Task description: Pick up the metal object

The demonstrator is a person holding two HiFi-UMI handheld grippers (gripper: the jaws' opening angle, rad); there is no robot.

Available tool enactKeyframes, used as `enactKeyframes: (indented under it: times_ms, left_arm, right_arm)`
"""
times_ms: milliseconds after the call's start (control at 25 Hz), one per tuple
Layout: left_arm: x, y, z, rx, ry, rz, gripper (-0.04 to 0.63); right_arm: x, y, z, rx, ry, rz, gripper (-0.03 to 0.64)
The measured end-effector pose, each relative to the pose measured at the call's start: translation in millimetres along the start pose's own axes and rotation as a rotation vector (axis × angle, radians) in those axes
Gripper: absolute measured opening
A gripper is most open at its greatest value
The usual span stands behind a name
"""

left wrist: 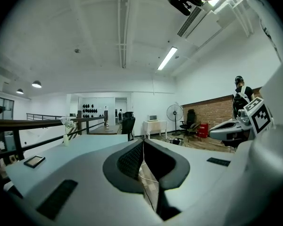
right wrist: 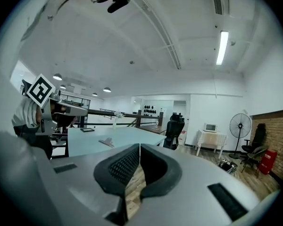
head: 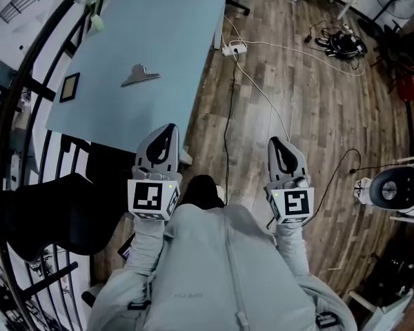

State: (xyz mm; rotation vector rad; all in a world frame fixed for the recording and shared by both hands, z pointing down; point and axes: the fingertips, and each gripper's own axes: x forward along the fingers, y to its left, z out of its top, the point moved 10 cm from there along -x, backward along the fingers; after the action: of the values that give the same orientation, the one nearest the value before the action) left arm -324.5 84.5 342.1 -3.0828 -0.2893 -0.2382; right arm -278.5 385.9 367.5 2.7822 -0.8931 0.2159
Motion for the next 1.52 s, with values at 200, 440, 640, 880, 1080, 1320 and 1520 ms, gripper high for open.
enactKeyframes:
  times_ms: [200,440,640,880,1080,1320,1520]
  left_arm:
    - [21,4,-4,-0.005,0.017,-0.004,0.028]
    - [76,25,-5,-0.004,0.02,-0.012,0.028]
    - [129,48,8,-0.006,0.006,-0.021,0.028]
    - [180,71,22,-0.019,0.007,-0.023,0.028]
    - [209,86,22,-0.034,0.022,-0.024,0.028]
    - [231,103,11,-0.062,0.06,0.0,0.028]
    - [238,117,4,-0.089,0.071,0.056,0.028]
  right_arm:
    - [19,-8,-6,0.02,0.028,0.002,0.025]
    - [74,-28,-6,0.015,0.037,0.001,0.025]
    - [124,-50,6,0.006,0.034,-0.002,0.025]
    - [174,-70,21,-0.001,0.039,0.0,0.025]
    - [207,-74,24,0.002,0.068,0.018,0.025]
    - [246,-81,24,0.01,0.086,0.052,0.025]
    - [278,-85,26,-0.005,0.093,0.101,0.025]
